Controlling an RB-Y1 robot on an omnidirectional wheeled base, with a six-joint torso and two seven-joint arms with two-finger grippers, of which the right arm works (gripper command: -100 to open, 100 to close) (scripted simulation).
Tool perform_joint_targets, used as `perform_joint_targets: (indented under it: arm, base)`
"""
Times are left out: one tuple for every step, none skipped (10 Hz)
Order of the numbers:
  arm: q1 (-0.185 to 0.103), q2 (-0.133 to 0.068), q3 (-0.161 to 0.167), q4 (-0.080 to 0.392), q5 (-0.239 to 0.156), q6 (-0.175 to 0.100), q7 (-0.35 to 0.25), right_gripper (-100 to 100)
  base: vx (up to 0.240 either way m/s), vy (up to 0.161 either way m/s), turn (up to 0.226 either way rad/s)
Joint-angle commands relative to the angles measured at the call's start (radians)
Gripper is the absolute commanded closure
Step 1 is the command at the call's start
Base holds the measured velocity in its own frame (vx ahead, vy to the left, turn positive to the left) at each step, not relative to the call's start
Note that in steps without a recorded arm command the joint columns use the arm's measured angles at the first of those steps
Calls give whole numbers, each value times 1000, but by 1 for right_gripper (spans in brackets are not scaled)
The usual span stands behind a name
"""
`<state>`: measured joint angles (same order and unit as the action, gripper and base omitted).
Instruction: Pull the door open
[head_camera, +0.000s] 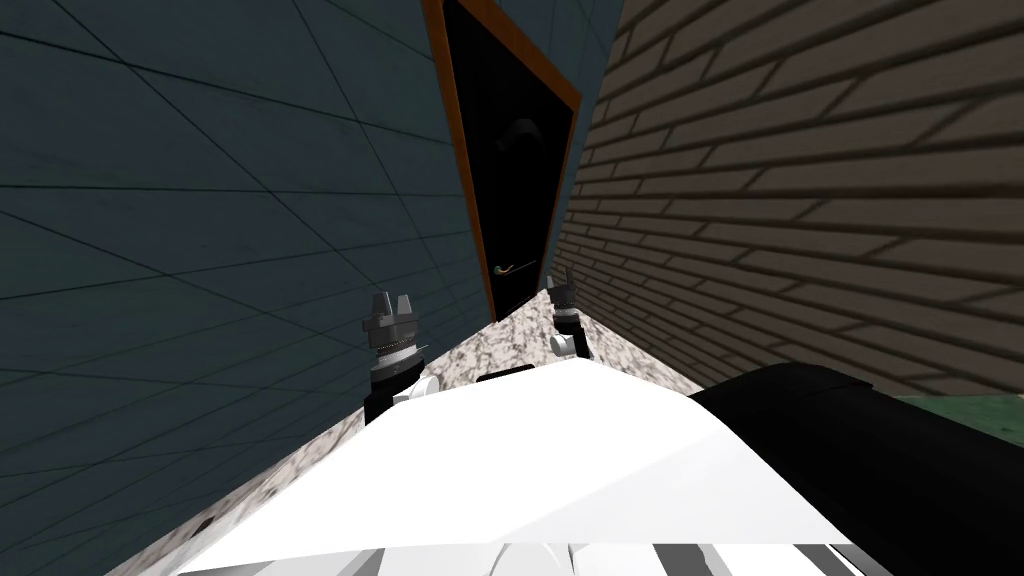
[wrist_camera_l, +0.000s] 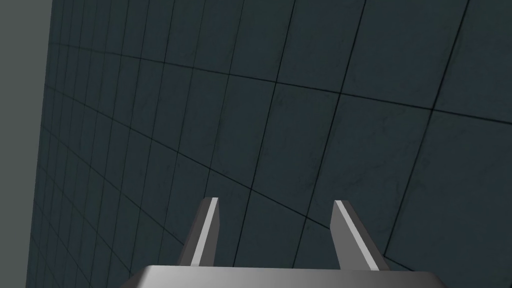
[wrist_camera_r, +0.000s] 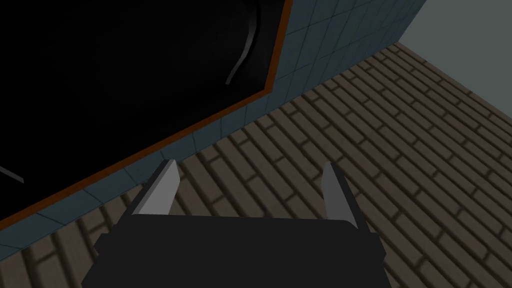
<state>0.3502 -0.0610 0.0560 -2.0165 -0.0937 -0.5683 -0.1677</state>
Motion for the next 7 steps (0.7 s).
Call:
perform_joint_targets:
  arm:
    - [-4, -4, 3, 30, 1, -6, -1, -100]
    - [-27, -12, 4, 66, 3, -13, -1, -100]
    - [-27, -12, 4, 82, 3, -13, -1, -100]
    - [-52, -20, 5, 123, 5, -20, -1, -100]
    - [-52, -20, 5, 137, 5, -20, -1, -100]
    - [-78, -28, 6, 179, 7, -27, -1, -100]
    - [-78, -28, 6, 194, 7, -27, -1, -100]
  base:
    - [41, -9, 43]
    - [43, -18, 74]
    - [42, -18, 53]
    - [48, -18, 103]
    - [46, -19, 43]
    - [51, -21, 84]
    - [44, -19, 51]
